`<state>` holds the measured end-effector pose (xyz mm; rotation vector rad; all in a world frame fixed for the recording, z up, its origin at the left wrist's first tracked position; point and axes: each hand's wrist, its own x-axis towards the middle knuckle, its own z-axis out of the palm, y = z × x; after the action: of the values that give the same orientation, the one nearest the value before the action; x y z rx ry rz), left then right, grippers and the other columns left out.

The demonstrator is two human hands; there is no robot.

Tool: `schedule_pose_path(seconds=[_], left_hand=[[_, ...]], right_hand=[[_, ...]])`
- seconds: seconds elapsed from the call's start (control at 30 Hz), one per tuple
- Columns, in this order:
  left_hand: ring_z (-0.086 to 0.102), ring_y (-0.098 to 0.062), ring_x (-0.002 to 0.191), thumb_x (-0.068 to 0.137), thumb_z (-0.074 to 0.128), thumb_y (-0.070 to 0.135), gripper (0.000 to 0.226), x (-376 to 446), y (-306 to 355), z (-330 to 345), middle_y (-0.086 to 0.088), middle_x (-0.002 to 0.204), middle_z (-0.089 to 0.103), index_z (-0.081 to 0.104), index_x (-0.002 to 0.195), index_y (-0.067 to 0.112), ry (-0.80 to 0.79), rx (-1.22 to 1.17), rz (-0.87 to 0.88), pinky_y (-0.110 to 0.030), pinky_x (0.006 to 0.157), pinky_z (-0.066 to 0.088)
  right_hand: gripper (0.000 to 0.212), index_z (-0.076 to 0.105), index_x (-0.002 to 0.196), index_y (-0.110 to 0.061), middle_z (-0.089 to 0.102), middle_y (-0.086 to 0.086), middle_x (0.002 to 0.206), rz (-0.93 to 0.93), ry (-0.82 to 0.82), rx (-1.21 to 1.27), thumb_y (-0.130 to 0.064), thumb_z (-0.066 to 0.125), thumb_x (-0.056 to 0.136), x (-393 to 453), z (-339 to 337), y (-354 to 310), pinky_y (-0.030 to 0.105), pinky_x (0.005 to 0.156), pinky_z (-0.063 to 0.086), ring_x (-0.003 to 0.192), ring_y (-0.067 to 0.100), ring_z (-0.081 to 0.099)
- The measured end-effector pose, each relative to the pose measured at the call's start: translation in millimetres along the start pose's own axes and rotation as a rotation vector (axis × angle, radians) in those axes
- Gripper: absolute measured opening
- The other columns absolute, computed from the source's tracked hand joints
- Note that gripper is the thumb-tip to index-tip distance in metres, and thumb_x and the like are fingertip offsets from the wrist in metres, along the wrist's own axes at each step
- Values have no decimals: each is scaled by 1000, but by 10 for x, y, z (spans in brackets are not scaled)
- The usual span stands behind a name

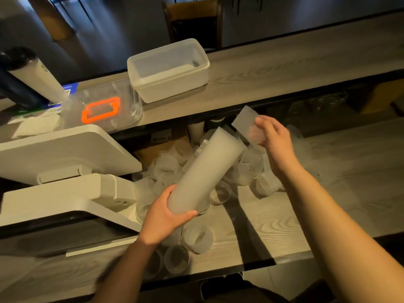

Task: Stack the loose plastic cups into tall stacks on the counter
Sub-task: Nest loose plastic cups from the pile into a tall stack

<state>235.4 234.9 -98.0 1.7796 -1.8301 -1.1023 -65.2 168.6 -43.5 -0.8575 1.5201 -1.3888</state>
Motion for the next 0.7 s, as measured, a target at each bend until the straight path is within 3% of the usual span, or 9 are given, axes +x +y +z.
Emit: schedule_pose_path(seconds=[0.1,0.23,0.43,0.6,0.7], left_hand=[[53,-1,102,60,88,52,86,37,11,5,22,117,50,42,132,39,-5,25,-2,-13,74,43],[54,-9,106,59,89,52,90,88,-26,12,13,122,52,44,135,34,13,34,-39,-24,80,47],[54,-9,105,59,90,51,88,114,8,48,16,119,50,41,132,41,14,-11,-67,-32,84,55],[56,-8,100,60,90,49,86,137,55,75,18,116,50,41,130,41,39,-50,-73,-23,76,51],[55,-3,100,61,91,43,84,109,63,86,18,115,51,43,129,38,60,-67,-74,-15,69,45]], right_hand=[[39,59,131,-21,60,-6,120,-26,-94,-132,-38,58,97,72,76,-55,31,93,51,111,8,56],[39,56,132,-25,57,-14,117,-61,-110,-198,-39,59,96,109,125,-45,23,89,45,109,0,53],[41,55,136,-24,57,-12,125,-63,-203,-200,-39,58,97,91,184,-14,22,93,46,115,2,53],[71,45,146,-28,50,-9,140,6,-372,-209,-71,37,91,21,229,120,35,110,38,126,6,48],[77,40,151,-29,43,-10,151,63,-371,-159,-72,30,89,69,212,139,34,114,35,133,7,43]])
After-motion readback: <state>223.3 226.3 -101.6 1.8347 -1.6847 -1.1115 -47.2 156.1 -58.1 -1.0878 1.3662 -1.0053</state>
